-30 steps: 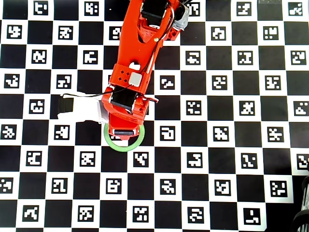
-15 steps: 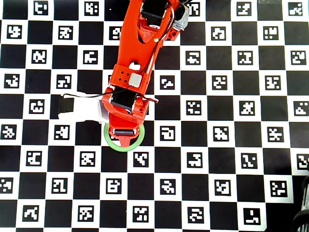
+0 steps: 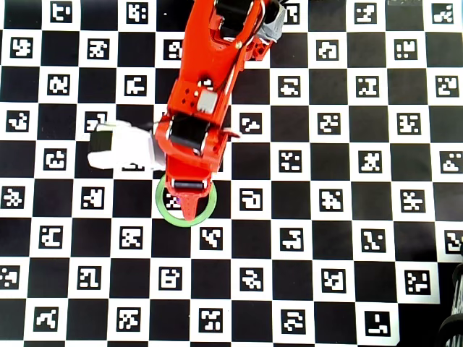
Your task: Grab the red cube then put it in the green circle then put the blue cube on top and finally the orange cube on top
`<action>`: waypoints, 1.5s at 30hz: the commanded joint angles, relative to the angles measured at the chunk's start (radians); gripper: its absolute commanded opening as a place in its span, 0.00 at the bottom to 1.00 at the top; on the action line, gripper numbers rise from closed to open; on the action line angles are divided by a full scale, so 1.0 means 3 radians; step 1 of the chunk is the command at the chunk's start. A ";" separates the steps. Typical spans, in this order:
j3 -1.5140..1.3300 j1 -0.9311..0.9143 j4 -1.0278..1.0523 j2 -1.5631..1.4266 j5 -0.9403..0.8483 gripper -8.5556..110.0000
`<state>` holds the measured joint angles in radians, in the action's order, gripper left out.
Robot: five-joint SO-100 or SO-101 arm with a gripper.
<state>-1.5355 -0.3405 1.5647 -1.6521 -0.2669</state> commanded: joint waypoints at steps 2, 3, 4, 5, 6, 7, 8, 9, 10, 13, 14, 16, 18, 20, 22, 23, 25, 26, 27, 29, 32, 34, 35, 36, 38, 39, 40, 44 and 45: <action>0.0020 0.0133 0.0020 -0.0629 0.0169 0.41; -0.0046 0.0174 0.0005 -0.0711 0.0184 0.39; -0.0112 0.0220 -0.0015 -0.0793 0.0205 0.37; -0.0174 0.0271 -0.0031 -0.0869 0.0230 0.34; -0.0235 0.0317 -0.0051 -0.0941 0.0271 0.31; -0.0297 0.0363 -0.0077 -0.1007 0.0312 0.30; -0.0363 0.0414 -0.0107 -0.1079 0.0358 0.27; -0.0414 0.0465 -0.0133 -0.1125 0.0389 0.24; -0.0470 0.0522 -0.0169 -0.1176 0.0414 0.21; -0.0716 0.0670 -0.0363 -0.1360 0.0665 0.15; -0.0823 0.0747 -0.0445 -0.1452 0.0660 0.12; -0.1079 0.0900 -0.0629 -0.1667 0.0542 0.07; -0.1396 0.1012 -0.0885 -0.1933 0.0424 0.02; -0.1733 0.1125 -0.1130 -0.2199 0.0159 0.02; -0.2050 0.1197 -0.1340 -0.2424 -0.0046 0.02; -0.2204 0.1202 -0.1457 -0.2521 -0.0123 0.02; -0.2557 0.1171 -0.1779 -0.2741 -0.0337 0.02; -0.2736 0.1140 -0.1943 -0.2869 -0.0465 0.02; -0.2879 0.1125 -0.2050 -0.2981 -0.0619 0.02; -0.3083 0.1115 -0.2148 -0.3114 -0.0956 0.02; -0.3339 0.1125 -0.2234 -0.3237 -0.1549 0.02; -0.3513 0.1135 -0.2281 -0.3375 -0.1769 0.02; -0.3595 0.1145 -0.2296 -0.3446 -0.1866 0.02; -0.3687 0.1156 -0.2316 -0.3518 -0.2020 0.02; -0.3866 0.1171 -0.2342 -0.3651 -0.2362 0.02; -0.3947 0.1171 -0.2352 -0.3712 -0.2500 0.02; -0.4024 0.1166 -0.2352 -0.3779 -0.2649 0.02; -0.4326 0.1084 -0.2332 -0.4045 -0.2889 0.02; -0.4382 0.1069 -0.2306 -0.4091 -0.2950 0.02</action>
<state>-2.8394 0.0000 0.8836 -2.8179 -1.0999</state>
